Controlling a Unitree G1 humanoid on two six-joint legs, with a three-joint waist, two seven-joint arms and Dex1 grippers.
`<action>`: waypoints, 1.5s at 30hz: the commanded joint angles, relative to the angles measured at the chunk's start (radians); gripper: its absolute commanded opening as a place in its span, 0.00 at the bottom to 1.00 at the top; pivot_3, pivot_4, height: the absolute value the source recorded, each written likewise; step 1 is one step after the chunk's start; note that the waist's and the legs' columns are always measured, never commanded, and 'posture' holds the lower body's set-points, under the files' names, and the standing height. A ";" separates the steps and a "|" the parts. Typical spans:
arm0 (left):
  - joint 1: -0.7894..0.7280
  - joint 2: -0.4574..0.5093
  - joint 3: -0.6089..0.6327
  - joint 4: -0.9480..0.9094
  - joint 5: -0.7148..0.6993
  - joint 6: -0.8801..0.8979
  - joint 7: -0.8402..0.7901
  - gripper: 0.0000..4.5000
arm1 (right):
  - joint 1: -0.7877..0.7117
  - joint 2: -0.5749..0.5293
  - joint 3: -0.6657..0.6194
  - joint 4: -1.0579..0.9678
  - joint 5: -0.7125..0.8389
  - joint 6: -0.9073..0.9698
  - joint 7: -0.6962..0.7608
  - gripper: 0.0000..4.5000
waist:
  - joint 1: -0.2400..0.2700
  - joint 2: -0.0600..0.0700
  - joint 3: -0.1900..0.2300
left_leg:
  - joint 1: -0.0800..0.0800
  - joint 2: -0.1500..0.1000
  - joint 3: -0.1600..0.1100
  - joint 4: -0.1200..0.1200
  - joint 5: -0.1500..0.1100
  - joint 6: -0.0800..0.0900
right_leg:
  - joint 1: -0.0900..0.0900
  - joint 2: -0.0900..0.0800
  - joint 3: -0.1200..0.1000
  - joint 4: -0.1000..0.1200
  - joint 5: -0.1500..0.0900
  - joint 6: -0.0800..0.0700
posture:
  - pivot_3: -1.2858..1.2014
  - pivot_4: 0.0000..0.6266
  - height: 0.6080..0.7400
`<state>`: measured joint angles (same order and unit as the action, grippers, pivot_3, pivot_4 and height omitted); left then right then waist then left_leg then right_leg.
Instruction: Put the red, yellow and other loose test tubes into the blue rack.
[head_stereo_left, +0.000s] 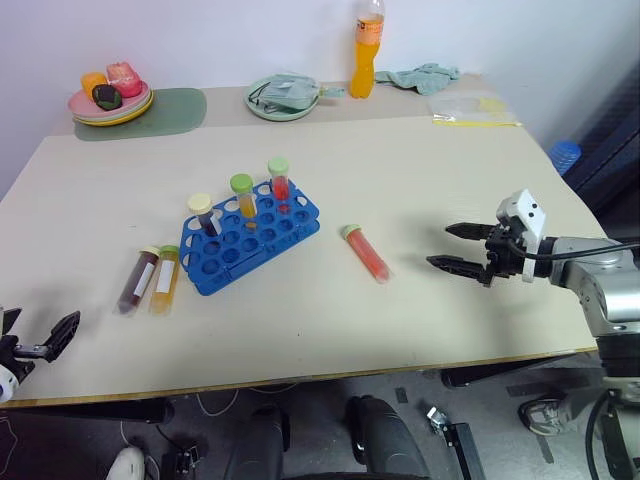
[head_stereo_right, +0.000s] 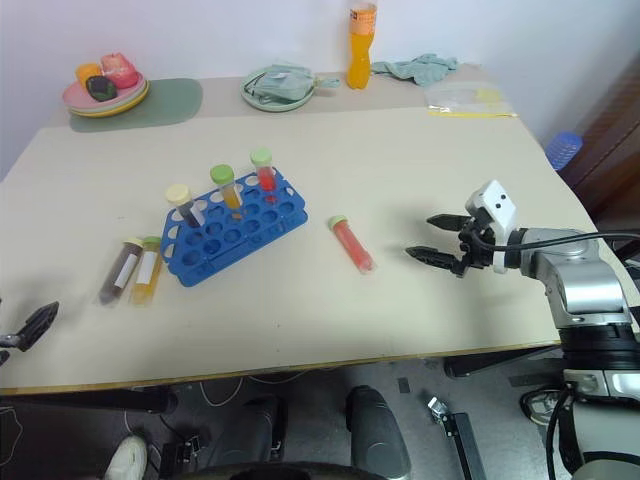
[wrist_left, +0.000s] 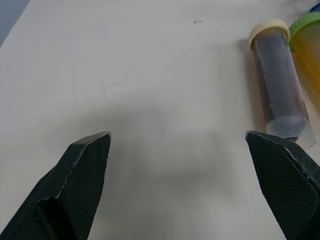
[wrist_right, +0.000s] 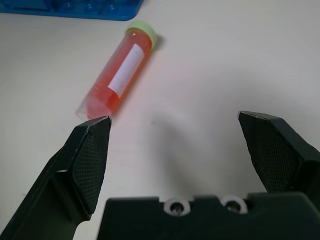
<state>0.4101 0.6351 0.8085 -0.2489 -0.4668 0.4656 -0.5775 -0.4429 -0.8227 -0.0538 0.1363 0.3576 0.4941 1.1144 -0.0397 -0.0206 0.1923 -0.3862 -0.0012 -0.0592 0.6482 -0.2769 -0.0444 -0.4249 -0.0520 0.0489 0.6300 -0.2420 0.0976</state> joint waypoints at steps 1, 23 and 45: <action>0.006 -0.016 0.020 -0.050 -0.012 -0.019 0.013 0.99 | -0.037 0.004 0.001 -0.025 -0.001 -0.005 -0.004 1.00 | 0.000 0.000 0.000 | 0.000 0.000 0.000 0.000 0.000 0.000 | 0.000 0.000 0.000 0.000 0.000 0.000 | 0.52 0.24 1.00; -0.249 -0.021 -0.803 -0.520 -0.021 0.069 -0.049 0.99 | -0.539 0.224 0.236 -0.153 -0.013 1.077 -0.413 1.00 | -0.003 0.004 0.000 | -0.001 -0.001 -0.001 0.001 0.000 0.000 | -0.001 0.001 0.000 0.001 0.002 0.002 | 0.52 0.24 1.00; -0.215 -0.065 -0.878 -0.520 0.054 0.014 -0.002 1.00 | -0.772 0.493 0.333 0.321 0.009 1.120 -0.688 0.18 | -0.004 0.004 0.000 | -0.004 -0.001 -0.002 0.001 0.000 0.000 | -0.004 0.001 0.000 0.002 0.002 0.003 | 0.52 0.24 1.00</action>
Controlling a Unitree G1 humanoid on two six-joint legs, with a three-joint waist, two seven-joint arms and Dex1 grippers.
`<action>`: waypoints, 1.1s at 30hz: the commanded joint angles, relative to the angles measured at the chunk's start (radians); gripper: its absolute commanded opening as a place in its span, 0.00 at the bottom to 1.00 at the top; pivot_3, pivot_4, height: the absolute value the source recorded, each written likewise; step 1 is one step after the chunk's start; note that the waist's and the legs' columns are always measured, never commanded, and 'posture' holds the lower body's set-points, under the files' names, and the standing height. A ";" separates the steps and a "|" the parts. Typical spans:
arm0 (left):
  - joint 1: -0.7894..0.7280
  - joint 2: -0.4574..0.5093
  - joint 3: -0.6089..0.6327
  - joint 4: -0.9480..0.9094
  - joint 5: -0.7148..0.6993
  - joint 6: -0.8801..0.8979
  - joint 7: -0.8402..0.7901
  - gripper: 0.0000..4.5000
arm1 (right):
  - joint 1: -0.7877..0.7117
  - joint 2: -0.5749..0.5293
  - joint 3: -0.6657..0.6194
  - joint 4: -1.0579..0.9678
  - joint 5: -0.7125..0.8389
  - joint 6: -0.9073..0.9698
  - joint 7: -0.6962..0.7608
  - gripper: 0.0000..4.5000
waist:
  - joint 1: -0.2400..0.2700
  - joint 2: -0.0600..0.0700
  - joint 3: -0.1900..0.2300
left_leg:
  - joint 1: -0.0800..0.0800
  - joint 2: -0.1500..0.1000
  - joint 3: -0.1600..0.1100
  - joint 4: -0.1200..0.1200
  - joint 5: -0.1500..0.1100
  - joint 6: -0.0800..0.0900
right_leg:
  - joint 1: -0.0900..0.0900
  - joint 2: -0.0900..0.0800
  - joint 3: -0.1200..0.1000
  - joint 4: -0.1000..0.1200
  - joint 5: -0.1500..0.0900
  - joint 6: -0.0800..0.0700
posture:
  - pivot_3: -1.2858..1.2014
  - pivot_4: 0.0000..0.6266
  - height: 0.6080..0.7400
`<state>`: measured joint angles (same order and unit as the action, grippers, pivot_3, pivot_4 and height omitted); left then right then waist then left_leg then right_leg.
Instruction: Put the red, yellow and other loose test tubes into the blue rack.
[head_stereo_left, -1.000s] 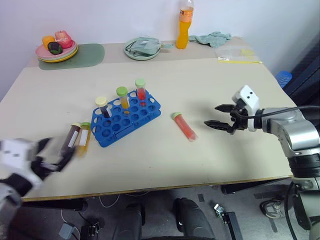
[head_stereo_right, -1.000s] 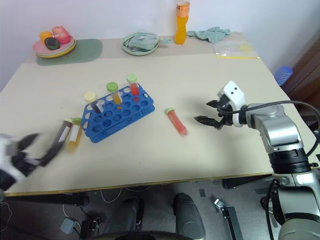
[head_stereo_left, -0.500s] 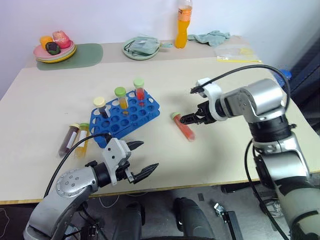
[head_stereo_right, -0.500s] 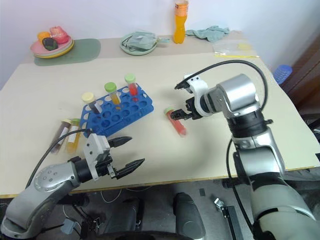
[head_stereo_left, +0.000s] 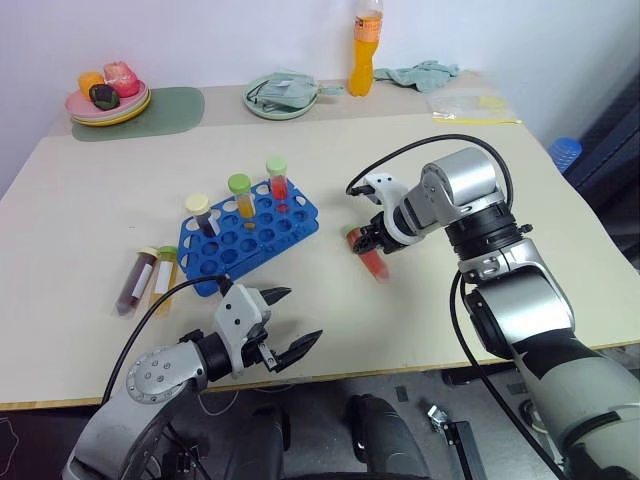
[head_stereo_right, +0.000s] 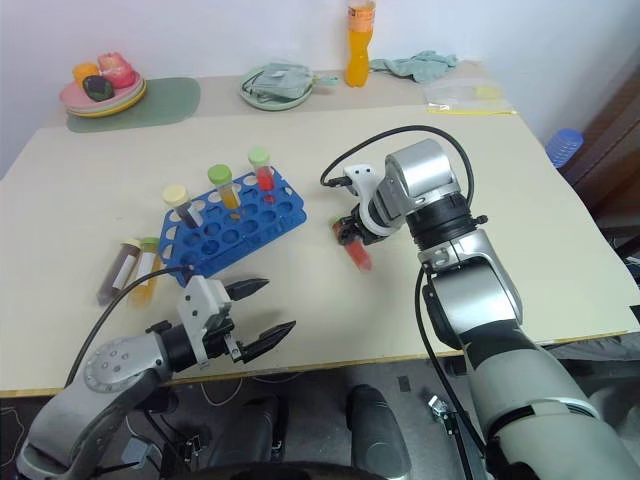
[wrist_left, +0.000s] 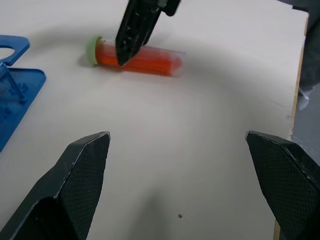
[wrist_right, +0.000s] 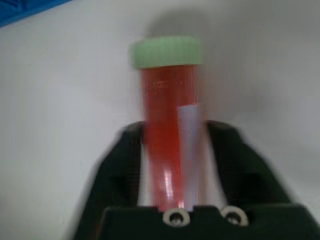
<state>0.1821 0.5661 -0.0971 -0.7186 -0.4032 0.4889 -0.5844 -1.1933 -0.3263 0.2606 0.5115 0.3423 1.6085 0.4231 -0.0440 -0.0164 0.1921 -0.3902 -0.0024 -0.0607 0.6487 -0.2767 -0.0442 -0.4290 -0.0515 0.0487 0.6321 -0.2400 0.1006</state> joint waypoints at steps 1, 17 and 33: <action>0.018 0.005 0.034 -0.051 -0.009 -0.011 0.007 1.00 | -0.017 -0.018 0.024 -0.087 0.044 0.006 0.014 0.16 | 0.000 0.000 0.000 | 0.000 0.000 0.000 0.000 0.000 0.000 | 0.000 0.000 0.000 0.000 0.000 0.000 | 0.52 0.24 1.00; 0.103 -0.087 0.329 0.113 0.012 -0.151 0.101 1.00 | 0.491 0.190 -0.138 -0.589 -0.020 -1.187 0.021 0.16 | -0.004 -0.001 -0.001 | 0.002 0.003 0.000 0.001 -0.001 0.002 | 0.001 0.003 0.000 0.001 0.000 0.000 | 0.52 0.24 1.00; -0.027 -0.085 0.304 0.009 -0.010 0.011 0.163 1.00 | 0.463 0.402 -0.123 -0.223 -0.177 -1.500 -0.094 0.16 | -0.002 -0.001 -0.001 | 0.001 0.002 -0.001 0.000 0.000 -0.001 | 0.000 0.002 0.000 0.002 0.001 -0.001 | 0.52 0.24 1.00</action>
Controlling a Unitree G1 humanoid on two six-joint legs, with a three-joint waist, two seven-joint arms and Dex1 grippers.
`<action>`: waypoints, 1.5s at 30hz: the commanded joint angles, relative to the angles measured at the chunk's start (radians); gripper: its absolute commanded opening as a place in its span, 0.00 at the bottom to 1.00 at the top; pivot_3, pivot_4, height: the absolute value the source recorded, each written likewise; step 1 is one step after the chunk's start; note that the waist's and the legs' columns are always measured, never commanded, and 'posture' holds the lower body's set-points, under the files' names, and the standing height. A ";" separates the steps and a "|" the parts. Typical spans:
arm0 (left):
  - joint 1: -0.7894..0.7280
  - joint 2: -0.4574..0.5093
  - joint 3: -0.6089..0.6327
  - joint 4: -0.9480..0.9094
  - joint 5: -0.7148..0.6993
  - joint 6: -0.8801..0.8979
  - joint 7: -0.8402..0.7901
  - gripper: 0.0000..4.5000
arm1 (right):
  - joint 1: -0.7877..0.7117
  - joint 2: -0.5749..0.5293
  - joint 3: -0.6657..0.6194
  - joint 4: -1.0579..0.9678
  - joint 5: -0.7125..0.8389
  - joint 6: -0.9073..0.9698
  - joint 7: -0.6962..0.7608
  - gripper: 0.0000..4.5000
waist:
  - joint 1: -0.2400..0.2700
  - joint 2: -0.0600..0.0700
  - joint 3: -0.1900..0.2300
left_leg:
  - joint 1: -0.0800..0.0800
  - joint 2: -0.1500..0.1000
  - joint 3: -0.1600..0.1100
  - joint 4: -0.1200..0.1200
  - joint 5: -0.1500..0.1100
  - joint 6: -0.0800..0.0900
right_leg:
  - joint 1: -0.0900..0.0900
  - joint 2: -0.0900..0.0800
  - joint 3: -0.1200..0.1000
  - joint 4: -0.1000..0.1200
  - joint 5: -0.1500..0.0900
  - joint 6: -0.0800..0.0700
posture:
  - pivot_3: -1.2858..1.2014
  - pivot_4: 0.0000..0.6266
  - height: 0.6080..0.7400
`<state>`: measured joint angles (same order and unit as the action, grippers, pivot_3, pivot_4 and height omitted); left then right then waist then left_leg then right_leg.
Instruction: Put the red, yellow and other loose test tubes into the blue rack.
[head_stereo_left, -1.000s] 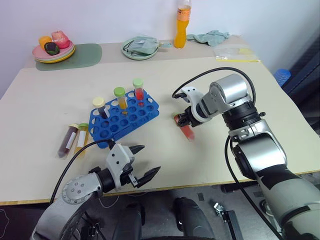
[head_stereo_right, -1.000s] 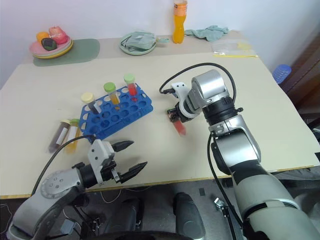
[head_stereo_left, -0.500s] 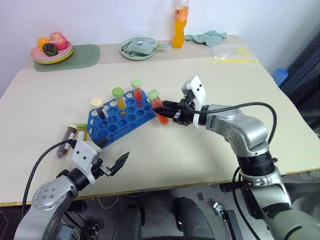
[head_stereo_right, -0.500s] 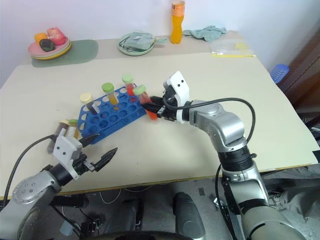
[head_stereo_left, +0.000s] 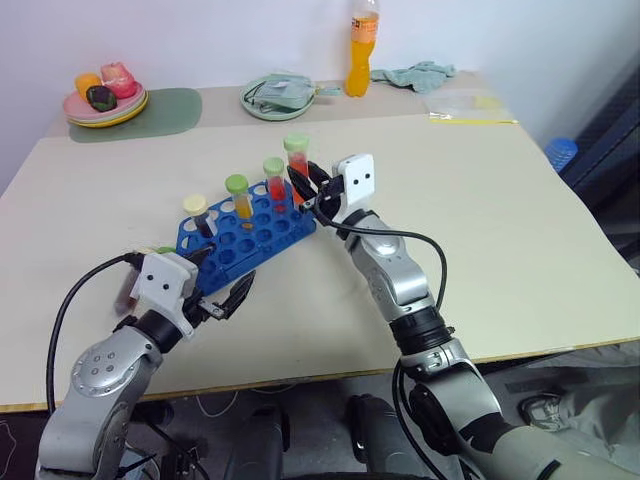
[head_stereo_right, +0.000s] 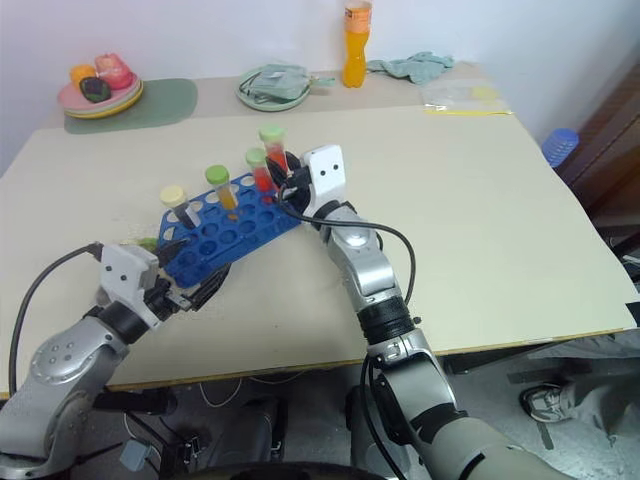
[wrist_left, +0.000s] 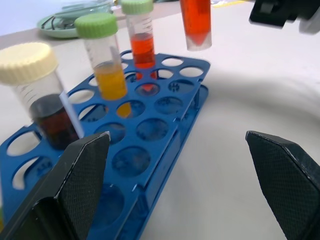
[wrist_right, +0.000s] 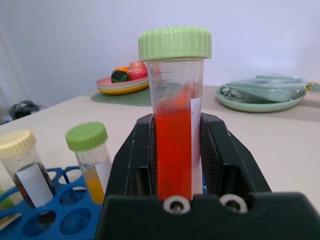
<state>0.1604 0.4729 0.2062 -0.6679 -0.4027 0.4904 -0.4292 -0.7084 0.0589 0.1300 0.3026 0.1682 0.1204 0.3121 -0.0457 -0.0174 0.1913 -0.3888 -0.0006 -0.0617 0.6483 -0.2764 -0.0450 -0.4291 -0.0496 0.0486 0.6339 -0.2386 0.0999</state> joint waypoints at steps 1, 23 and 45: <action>-0.005 0.006 0.000 -0.040 -0.010 0.009 0.007 1.00 | -0.021 0.019 0.009 -0.004 -0.005 -0.011 0.020 0.16 | 0.000 0.000 0.000 | 0.000 0.000 0.000 0.000 0.000 0.000 | 0.000 0.000 0.000 0.000 0.000 0.000 | 0.52 0.24 1.00; 0.017 -0.004 -0.011 -0.041 -0.005 -0.001 0.019 1.00 | -0.052 0.067 -0.019 0.217 -0.040 -0.171 0.027 0.16 | 0.000 0.000 0.000 | 0.000 0.000 0.000 0.000 0.000 0.000 | 0.000 0.000 0.000 0.000 0.000 0.000 | 0.52 0.24 1.00; 0.093 0.007 0.153 -0.072 -0.067 0.041 0.047 1.00 | 0.017 -0.041 -0.059 -0.065 0.022 -0.080 0.117 1.00 | 0.001 0.000 0.000 | 0.000 0.000 0.000 0.000 0.000 0.000 | 0.000 0.000 0.000 0.000 0.000 0.000 | 0.52 0.24 1.00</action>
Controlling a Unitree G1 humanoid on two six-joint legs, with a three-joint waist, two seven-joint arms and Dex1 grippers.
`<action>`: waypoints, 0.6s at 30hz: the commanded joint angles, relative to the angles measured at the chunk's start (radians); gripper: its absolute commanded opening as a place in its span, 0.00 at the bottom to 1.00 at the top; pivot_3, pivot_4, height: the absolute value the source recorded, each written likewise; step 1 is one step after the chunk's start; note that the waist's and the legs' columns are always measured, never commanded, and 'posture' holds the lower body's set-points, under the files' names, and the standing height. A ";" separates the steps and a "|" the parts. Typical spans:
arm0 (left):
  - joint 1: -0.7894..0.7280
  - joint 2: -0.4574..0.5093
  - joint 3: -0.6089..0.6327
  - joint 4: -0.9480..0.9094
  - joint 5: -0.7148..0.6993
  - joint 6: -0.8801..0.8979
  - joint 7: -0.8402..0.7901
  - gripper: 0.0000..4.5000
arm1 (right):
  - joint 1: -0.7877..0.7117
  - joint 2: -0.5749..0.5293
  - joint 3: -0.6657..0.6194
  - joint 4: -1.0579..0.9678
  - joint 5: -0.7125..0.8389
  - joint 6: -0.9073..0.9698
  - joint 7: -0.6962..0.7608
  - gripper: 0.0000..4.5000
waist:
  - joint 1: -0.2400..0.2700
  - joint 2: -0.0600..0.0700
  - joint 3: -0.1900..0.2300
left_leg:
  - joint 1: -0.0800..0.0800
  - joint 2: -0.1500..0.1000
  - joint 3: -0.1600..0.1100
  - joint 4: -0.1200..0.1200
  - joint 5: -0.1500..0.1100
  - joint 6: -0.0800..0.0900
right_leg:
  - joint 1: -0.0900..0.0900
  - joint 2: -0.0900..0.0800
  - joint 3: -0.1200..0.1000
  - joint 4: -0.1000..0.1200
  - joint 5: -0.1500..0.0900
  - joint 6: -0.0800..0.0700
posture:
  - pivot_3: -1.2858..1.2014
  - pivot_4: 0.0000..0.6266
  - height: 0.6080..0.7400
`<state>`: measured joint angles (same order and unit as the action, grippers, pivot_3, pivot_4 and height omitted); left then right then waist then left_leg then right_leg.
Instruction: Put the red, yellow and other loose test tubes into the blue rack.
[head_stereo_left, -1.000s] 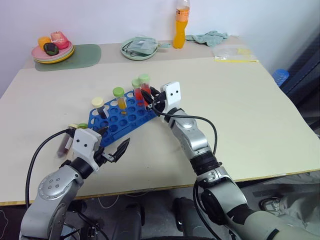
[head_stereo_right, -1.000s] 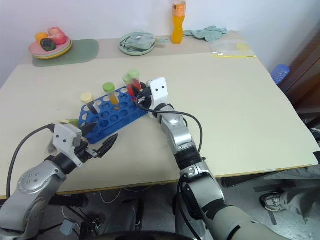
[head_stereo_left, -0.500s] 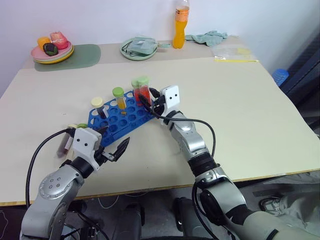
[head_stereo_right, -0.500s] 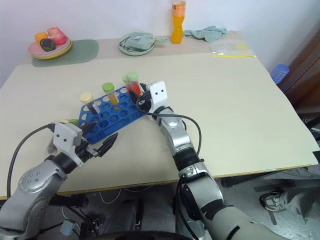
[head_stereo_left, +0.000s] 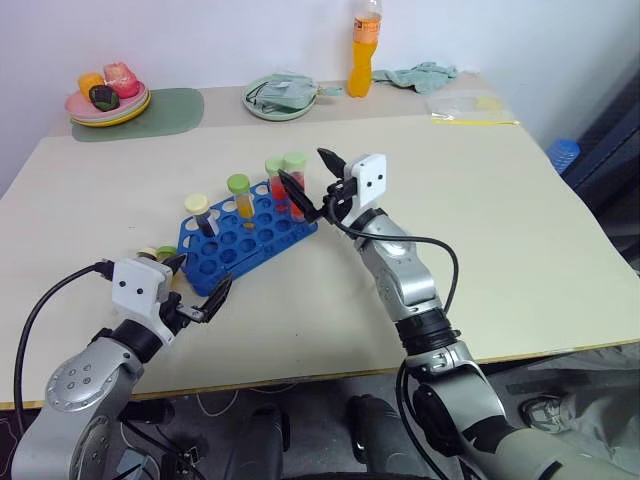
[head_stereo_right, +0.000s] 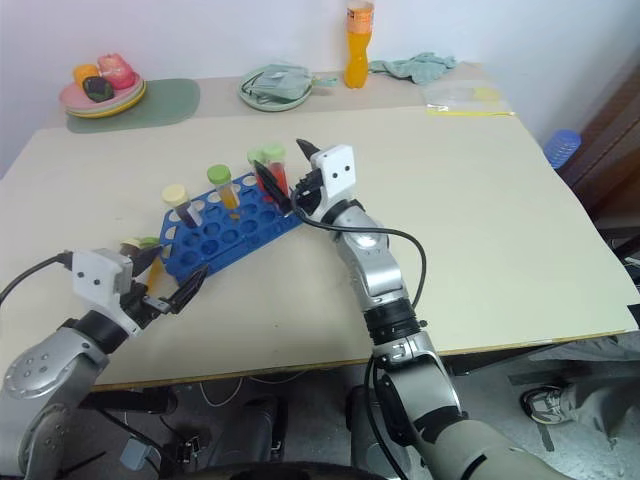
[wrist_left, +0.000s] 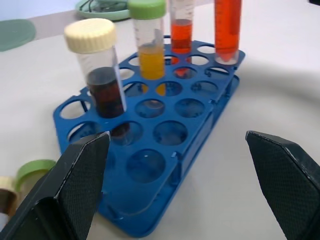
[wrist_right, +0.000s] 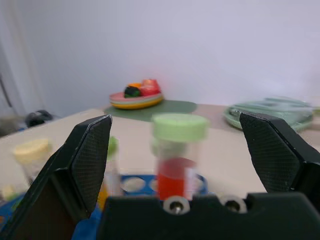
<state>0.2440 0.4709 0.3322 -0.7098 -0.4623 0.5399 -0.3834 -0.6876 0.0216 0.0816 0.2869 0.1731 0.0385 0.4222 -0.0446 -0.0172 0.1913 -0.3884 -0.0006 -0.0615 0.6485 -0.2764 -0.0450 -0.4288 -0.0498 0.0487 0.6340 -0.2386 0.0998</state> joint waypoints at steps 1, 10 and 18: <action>0.011 0.009 0.030 -0.026 -0.007 -0.012 -0.001 1.00 | -0.003 -0.006 -0.012 -0.048 0.017 0.004 0.006 1.00 | -0.001 0.000 0.000 | 0.000 0.000 0.000 0.000 0.000 0.000 | 0.000 0.000 0.000 0.000 0.000 0.000 | 0.52 0.24 1.00; 0.038 0.007 0.073 -0.008 -0.016 -0.026 -0.015 1.00 | 0.034 -0.059 0.014 -0.102 0.032 0.052 0.099 1.00 | 0.001 0.000 0.000 | 0.000 0.000 0.000 0.000 0.000 0.000 | 0.000 0.000 0.000 0.000 0.000 0.000 | 0.52 0.24 1.00; -0.027 0.229 0.249 -0.026 -0.126 0.389 0.043 1.00 | 0.093 -0.212 0.072 -0.209 0.040 0.120 0.291 1.00 | -0.001 0.000 0.000 | 0.000 0.000 -0.001 0.000 0.000 0.000 | 0.000 0.001 0.000 0.001 0.000 0.000 | 0.52 0.24 1.00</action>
<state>0.2396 0.6567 0.5306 -0.6915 -0.5659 0.8559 -0.3452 -0.5910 -0.1873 0.1437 0.1309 0.1976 0.1613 0.6834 -0.0452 -0.0172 0.1914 -0.3879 -0.0001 -0.0621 0.6487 -0.2764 -0.0448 -0.4286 -0.0484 0.0485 0.6345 -0.2387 0.0996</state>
